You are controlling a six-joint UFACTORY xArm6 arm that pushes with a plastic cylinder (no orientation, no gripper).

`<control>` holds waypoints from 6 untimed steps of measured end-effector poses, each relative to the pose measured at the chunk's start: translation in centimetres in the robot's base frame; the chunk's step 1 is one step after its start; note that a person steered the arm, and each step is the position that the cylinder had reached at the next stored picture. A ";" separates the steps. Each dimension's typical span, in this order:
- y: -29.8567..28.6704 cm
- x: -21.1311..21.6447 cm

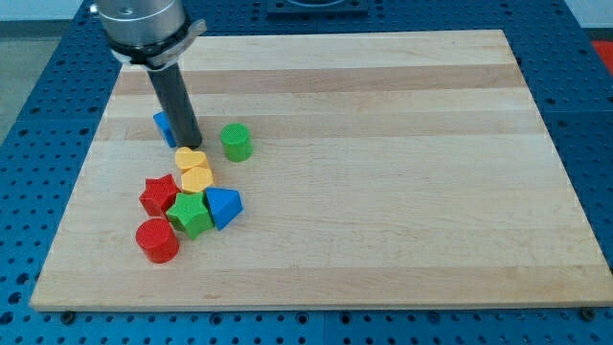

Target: Push the blue cube slightly up and right

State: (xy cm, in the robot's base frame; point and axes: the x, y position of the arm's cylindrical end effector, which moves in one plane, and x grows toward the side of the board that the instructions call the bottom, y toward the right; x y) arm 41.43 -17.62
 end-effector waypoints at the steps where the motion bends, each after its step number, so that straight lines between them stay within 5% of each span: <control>1: -1.5 1.5; 3: -6.9 0.6; 6: 3.5 -2.0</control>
